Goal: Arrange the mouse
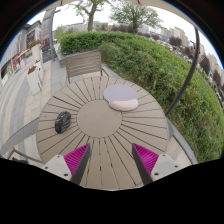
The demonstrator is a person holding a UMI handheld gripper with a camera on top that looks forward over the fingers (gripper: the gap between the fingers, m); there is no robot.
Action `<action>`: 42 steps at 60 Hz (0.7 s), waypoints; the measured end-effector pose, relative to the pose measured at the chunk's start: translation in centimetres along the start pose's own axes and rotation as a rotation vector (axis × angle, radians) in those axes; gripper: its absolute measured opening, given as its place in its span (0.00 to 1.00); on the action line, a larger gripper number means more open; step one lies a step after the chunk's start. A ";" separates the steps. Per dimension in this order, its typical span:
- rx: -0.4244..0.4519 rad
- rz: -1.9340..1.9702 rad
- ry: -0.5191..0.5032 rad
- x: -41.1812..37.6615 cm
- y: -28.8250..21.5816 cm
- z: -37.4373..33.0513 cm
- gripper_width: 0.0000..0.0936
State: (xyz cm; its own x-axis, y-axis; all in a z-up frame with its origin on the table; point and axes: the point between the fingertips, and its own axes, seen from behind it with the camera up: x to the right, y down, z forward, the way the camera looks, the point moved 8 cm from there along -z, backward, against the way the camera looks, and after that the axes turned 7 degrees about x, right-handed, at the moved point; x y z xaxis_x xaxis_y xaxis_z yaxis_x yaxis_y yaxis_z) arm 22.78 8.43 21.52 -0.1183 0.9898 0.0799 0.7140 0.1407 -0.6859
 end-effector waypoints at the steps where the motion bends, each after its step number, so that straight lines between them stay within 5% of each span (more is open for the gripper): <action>1: -0.004 -0.001 -0.003 -0.5 -0.1 -0.2 0.91; 42: 0.061 0.035 -0.077 -24.1 -1.1 4.8 0.91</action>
State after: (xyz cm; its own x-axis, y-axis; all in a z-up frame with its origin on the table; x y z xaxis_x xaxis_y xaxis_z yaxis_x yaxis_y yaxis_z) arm 21.60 -15.68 16.88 -0.1484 0.9889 0.0004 0.6758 0.1017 -0.7301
